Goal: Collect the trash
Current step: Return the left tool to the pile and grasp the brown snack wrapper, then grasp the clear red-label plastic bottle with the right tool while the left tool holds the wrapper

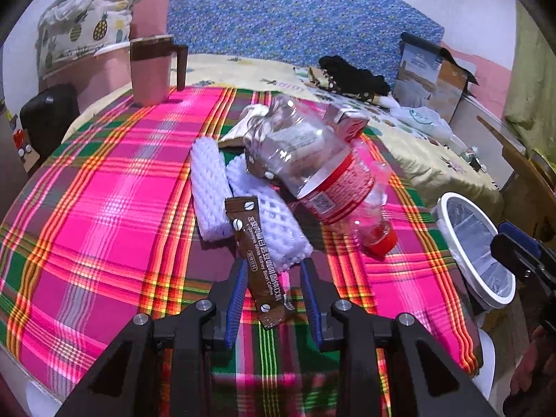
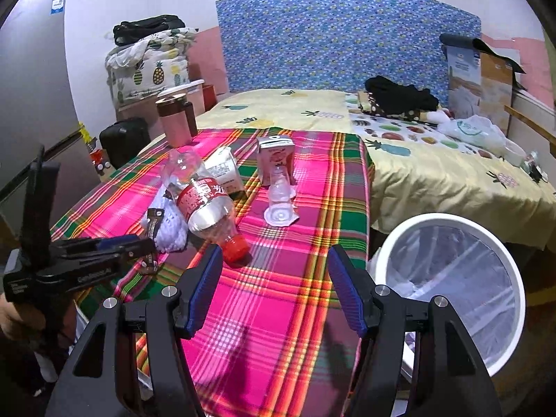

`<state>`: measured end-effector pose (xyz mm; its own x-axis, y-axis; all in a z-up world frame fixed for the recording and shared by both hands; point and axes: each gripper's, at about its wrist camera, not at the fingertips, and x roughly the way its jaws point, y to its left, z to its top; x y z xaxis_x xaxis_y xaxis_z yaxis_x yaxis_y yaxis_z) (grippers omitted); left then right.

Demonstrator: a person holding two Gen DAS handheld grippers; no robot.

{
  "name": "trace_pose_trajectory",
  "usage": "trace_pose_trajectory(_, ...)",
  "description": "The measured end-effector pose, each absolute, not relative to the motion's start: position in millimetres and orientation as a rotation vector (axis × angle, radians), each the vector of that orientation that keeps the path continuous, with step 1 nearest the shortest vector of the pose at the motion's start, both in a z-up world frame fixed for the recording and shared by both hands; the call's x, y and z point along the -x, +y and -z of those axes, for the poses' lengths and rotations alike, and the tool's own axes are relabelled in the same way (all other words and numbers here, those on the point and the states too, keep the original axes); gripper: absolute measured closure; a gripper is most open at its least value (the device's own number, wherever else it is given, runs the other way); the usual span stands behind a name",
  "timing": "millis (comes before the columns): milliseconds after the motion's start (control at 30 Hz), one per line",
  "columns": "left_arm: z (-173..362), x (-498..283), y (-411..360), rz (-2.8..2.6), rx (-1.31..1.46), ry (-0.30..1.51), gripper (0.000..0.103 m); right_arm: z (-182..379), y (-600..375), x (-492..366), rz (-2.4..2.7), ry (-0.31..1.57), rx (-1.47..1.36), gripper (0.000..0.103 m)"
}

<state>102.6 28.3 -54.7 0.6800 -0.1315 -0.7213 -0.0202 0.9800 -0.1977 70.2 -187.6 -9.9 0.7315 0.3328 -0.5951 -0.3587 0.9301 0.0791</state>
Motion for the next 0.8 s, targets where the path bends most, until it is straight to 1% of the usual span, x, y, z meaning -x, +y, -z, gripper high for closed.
trace_pose_trajectory(267,71.4,-113.8,31.0,0.052,0.223,0.860,0.072,11.9,-180.8,-78.4,-0.398,0.658,0.047,0.039)
trace_pose_trajectory(333,72.1,-113.1,32.1,0.049,0.222,0.854,0.075,12.2,-178.2,-80.7,-0.407,0.660,0.050,0.039)
trace_pose_trajectory(367,71.7,-113.3,32.6,0.048,0.222,0.855,0.077,12.5,-177.7,-81.4,-0.411,0.661,0.052,0.039)
trace_pose_trajectory(500,67.3,-109.7,39.6,0.048,0.223,0.840,0.080,11.8,-169.5,-85.7,-0.444,0.660,0.066,0.039)
trace_pose_trajectory(800,48.8,-103.4,50.1,0.049,0.217,0.788,0.081,17.0,-141.4,-101.2,-0.581,0.663,0.113,0.039)
